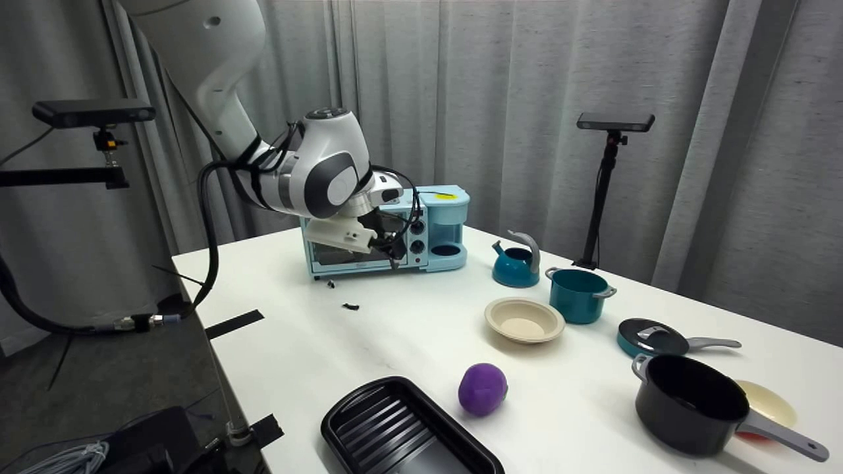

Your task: Close the toaster oven door

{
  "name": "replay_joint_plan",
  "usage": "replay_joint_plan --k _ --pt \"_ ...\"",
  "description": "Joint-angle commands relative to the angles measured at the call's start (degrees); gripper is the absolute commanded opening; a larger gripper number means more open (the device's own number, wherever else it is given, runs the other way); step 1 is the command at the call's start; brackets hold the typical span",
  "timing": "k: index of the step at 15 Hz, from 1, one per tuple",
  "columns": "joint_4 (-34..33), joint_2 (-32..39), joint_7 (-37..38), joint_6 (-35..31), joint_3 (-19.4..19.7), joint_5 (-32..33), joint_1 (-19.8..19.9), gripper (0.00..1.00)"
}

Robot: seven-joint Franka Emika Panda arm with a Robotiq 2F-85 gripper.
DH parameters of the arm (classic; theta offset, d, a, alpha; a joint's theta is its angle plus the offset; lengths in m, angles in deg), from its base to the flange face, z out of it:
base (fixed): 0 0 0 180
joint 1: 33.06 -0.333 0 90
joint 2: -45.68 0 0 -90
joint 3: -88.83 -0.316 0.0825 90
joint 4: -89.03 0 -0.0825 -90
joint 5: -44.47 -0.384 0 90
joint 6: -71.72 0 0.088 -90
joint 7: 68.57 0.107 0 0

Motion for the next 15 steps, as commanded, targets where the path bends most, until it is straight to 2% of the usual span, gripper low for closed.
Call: replay_joint_plan --k 1,11,15 --pt "0.8 -1.79 -3.14 -1.24 -2.55 -2.28 2.21 1.0" --pt "1.75 -6.41 -11.3 0.99 -5.83 -6.57 6.36 1.0" --pt "1.68 -7.97 -17.37 2.08 -8.37 -11.55 8.97 1.0"
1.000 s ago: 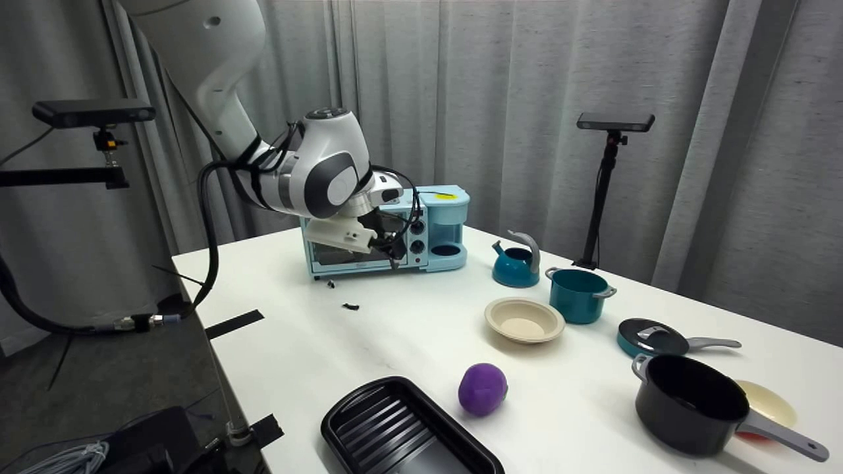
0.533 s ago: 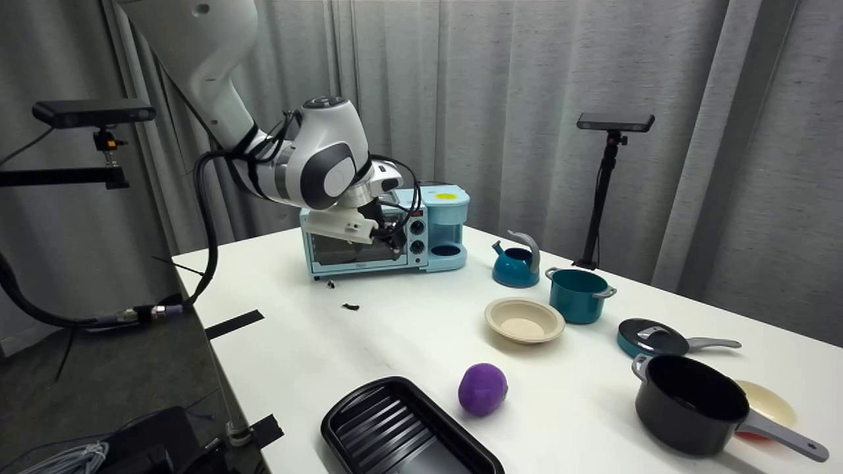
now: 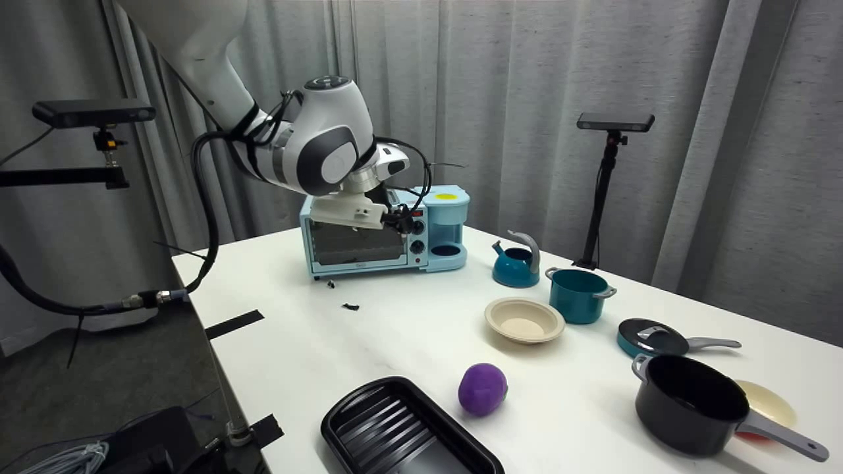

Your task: Close the toaster oven door

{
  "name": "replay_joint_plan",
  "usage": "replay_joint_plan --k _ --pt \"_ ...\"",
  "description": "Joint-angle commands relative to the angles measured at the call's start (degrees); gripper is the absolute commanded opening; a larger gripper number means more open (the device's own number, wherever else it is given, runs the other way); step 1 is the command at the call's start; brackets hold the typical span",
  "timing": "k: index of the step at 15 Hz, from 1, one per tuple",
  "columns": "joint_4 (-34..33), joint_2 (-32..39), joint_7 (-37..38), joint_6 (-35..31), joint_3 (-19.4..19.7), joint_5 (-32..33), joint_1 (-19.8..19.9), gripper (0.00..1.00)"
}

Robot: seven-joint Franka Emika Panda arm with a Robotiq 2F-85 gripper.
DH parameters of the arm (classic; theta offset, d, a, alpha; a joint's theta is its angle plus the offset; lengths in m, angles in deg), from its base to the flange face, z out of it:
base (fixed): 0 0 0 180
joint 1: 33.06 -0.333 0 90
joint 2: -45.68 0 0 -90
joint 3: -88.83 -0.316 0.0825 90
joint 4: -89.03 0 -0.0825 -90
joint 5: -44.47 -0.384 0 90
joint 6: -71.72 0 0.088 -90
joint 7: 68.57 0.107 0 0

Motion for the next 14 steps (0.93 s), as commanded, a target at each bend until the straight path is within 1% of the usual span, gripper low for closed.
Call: replay_joint_plan --k 1,3,5,6,8,14 --pt "1.01 -3.09 -7.93 2.63 -4.19 -6.65 4.12 1.0" --pt "0.47 -3.25 -12.71 4.41 -5.67 -10.32 5.74 1.0" --pt "-0.5 -2.91 -18.14 8.05 -7.08 -14.52 7.22 1.0" --pt "-0.06 -1.84 -12.66 4.36 -4.74 -10.45 4.64 1.0" --pt "-0.28 -1.92 -15.55 6.12 -5.56 -12.41 5.62 1.0" --pt "-0.33 -1.92 -15.84 6.53 -5.87 -12.49 5.82 1.0"
